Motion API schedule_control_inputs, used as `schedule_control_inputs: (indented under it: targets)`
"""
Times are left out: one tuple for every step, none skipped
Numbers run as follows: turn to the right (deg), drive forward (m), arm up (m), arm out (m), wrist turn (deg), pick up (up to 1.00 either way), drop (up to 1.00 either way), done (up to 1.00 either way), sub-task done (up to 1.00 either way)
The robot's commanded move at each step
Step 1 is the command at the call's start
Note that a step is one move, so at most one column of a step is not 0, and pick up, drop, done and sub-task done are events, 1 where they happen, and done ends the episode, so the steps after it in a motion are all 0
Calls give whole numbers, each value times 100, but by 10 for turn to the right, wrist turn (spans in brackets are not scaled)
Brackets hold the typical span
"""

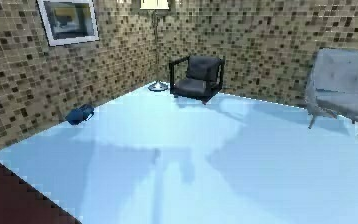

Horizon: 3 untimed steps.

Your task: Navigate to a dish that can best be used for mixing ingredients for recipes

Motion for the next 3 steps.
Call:
schedule_control_inputs:
  targets:
    - [-270,0,0,0,0,0,0,0,0]
    - [0,80,0,0,0,0,0,0,0]
    - [-330,0,0,0,0,0,0,0,0]
